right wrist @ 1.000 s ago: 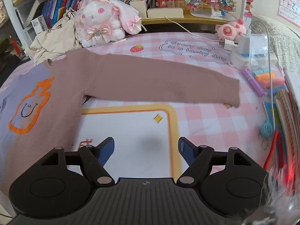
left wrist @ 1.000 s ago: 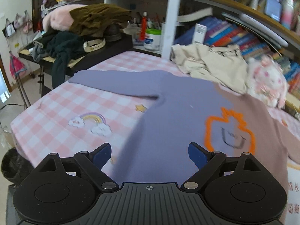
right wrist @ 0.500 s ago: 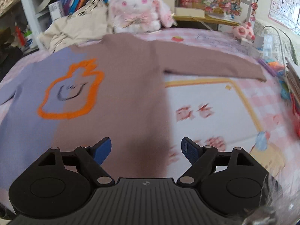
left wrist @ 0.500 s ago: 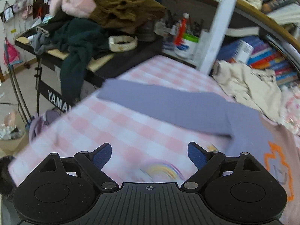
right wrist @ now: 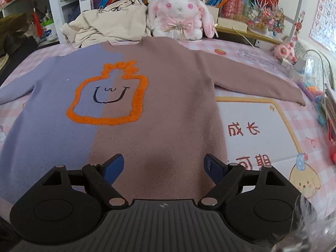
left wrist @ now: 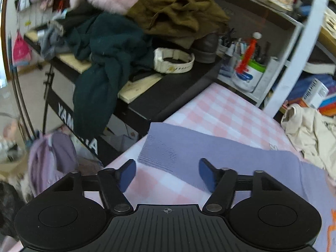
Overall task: Fold clothes
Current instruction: 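Grasp the lavender sleeve cuff with the left gripper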
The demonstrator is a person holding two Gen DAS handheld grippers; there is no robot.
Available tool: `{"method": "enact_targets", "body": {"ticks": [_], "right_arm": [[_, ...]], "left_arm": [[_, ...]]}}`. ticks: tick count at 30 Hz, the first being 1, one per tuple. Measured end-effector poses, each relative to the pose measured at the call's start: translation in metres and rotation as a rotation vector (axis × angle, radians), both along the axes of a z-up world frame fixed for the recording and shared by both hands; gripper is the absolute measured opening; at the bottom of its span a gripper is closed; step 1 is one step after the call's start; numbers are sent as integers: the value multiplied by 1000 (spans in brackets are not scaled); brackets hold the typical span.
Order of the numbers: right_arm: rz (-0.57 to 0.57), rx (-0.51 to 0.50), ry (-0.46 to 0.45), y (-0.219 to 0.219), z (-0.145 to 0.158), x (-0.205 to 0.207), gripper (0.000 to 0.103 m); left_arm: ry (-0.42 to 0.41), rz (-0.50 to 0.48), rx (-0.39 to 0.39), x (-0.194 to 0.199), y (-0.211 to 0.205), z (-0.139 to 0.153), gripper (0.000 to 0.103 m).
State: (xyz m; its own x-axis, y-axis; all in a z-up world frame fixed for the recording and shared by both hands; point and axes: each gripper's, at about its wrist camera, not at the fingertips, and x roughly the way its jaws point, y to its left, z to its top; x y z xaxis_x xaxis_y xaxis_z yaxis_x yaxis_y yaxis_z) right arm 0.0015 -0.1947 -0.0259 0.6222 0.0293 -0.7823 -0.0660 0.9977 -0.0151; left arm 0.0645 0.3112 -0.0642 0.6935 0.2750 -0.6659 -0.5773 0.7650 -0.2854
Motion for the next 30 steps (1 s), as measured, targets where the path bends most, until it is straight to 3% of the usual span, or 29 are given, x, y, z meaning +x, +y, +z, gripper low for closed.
{"method": "enact_targets", "body": {"ticks": [6, 10, 12, 15, 20, 25, 30], "right_arm": [[-28, 3, 24, 0, -2, 2, 83], [-24, 12, 37, 4, -2, 7, 83], [-11, 11, 35, 8, -2, 9, 83], [10, -2, 29, 13, -1, 11, 83], [-2, -3, 39, 11, -3, 11, 83], [-9, -4, 46, 12, -3, 13, 83], [1, -6, 47, 15, -2, 14, 83]], "left_arm": [[-27, -18, -42, 17, 4, -3, 59], [-36, -111, -79, 32, -12, -2, 59], [-23, -114, -55, 32, -16, -1, 59], [-12, -45, -5, 24, -3, 2, 60], [16, -66, 59, 24, 22, 3, 61], [-26, -76, -35, 33, 25, -3, 59], [-114, -163, -205, 44, 4, -5, 60]]}}
